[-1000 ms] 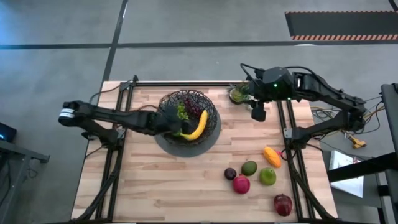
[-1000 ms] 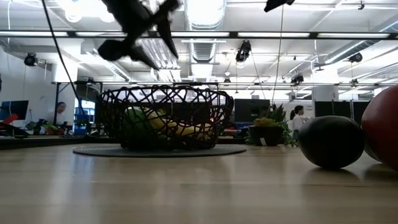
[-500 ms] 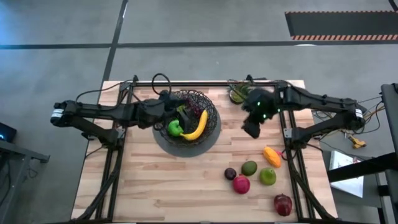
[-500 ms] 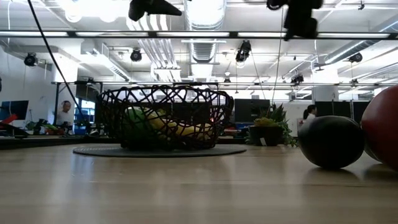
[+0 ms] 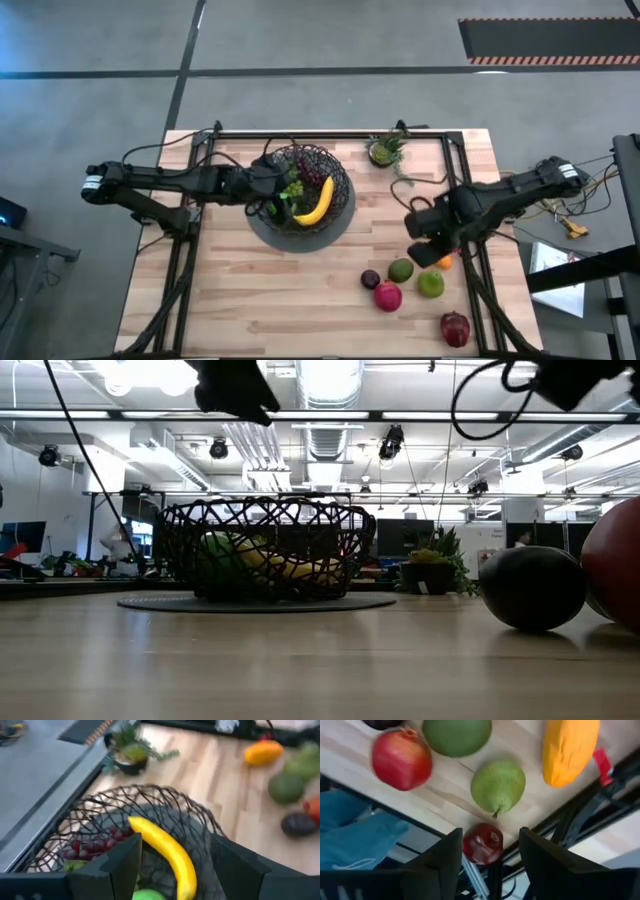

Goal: Build produce basket
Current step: Put the pear into the basket

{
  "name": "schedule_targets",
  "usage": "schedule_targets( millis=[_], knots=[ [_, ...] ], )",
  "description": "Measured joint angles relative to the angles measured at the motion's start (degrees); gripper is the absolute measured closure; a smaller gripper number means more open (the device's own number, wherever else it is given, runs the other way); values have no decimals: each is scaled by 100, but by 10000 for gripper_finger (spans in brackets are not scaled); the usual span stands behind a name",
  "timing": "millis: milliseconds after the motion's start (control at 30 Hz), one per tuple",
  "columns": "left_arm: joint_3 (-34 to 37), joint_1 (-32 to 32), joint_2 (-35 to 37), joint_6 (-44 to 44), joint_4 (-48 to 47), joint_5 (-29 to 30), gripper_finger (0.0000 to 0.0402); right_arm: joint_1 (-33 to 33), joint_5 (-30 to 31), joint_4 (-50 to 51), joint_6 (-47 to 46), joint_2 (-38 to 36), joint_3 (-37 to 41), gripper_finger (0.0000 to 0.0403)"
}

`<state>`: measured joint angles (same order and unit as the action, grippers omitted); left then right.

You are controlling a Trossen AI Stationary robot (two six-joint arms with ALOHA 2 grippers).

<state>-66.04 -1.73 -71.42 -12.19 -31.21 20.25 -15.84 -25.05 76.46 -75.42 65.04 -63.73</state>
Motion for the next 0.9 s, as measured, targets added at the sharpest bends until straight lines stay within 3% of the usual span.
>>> schedule_targets(
  millis=[133, 300, 500, 900],
  knots=[
    [4, 16, 0, 472, -38, -470, 187, -479, 60, -347, -1081, 130, 274, 212],
    [6, 16, 0, 559, -144, -553, 187, -871, 62, -644, -1823, 400, 489, 222],
    [15, 16, 0, 568, -251, -738, 187, -994, 64, -727, -1841, 814, 531, 258],
    [269, 16, 39, 506, -239, -1030, 187, -989, 81, -747, -1377, 1382, 484, 381]
  ],
)
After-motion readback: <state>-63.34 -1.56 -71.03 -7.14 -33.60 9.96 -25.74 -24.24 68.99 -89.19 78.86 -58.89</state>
